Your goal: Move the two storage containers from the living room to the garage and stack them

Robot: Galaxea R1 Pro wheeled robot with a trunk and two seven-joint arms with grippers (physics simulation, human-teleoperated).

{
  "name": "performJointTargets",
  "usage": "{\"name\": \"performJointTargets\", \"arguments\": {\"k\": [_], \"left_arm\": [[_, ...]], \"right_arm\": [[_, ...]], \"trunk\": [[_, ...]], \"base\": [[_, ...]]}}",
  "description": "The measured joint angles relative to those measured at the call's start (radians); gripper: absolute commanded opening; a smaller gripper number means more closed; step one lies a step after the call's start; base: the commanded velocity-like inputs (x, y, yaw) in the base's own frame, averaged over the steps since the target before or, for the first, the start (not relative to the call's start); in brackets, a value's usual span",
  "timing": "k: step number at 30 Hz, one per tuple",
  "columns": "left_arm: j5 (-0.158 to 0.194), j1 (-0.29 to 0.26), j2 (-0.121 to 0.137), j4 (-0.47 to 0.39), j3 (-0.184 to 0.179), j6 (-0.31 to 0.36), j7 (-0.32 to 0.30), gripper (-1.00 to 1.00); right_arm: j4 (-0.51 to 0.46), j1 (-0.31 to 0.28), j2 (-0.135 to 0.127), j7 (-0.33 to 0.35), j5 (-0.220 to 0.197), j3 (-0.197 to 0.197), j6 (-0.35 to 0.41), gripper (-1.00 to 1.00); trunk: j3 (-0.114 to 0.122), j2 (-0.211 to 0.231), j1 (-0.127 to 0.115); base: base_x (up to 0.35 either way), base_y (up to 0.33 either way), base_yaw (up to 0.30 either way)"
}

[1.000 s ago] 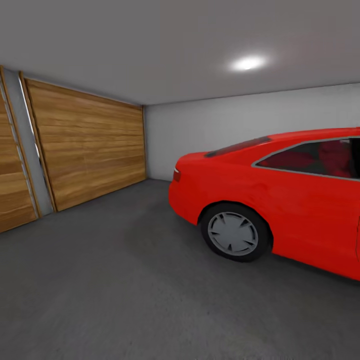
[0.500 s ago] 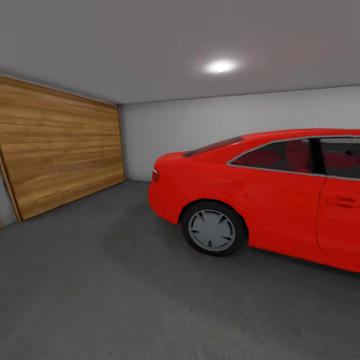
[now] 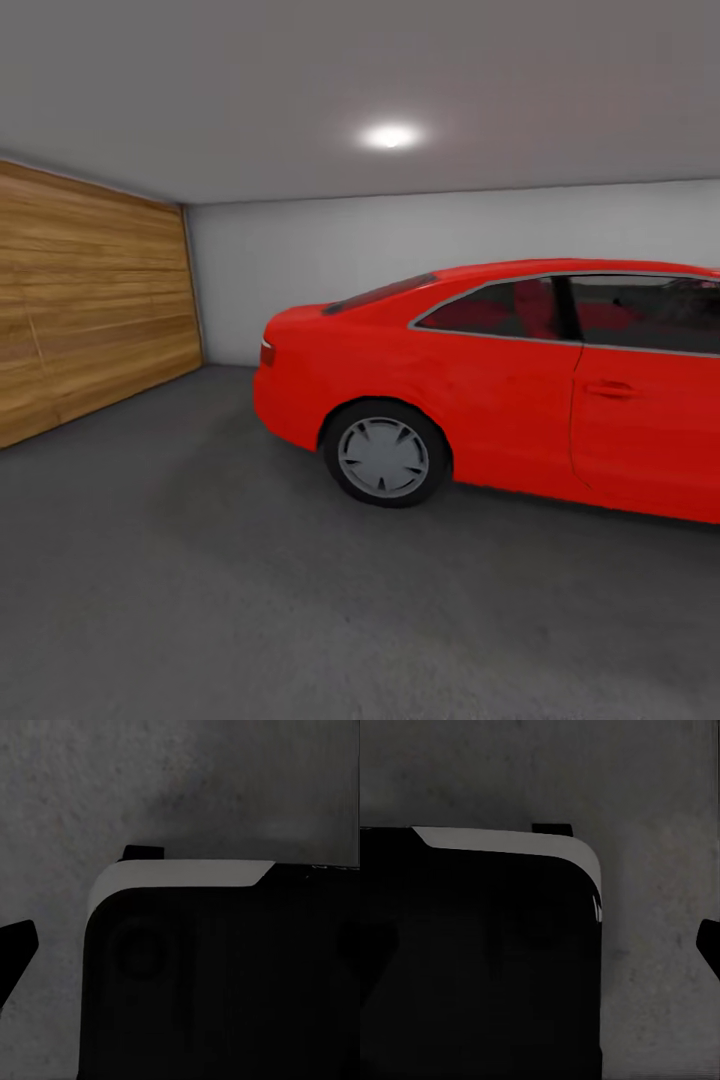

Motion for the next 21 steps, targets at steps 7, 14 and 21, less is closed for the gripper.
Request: {"name": "performJointTargets", "arguments": {"k": [7, 14, 21], "left_arm": [[0.002, 0.0, 0.0, -0.001, 0.0, 0.0, 0.001, 1.0], [0.002, 0.0, 0.0, -0.001, 0.0, 0.0, 0.001, 1.0], [0.002, 0.0, 0.0, -0.001, 0.0, 0.0, 0.001, 1.0]], "right_arm": [[0.0, 0.0, 0.0, 0.0, -0.001, -0.001, 0.0, 1.0], [0.0, 0.0, 0.0, 0.0, -0.001, -0.001, 0.0, 1.0], [0.0, 0.0, 0.0, 0.0, -0.002, -0.001, 0.0, 1.0]], "trunk": [[0.0, 0.0, 0.0], [0.0, 0.0, 0.0], [0.0, 0.0, 0.0]], "base": [[0.0, 0.0, -0.287], [0.0, 0.0, -0.287], [0.0, 0.0, -0.287]]}}
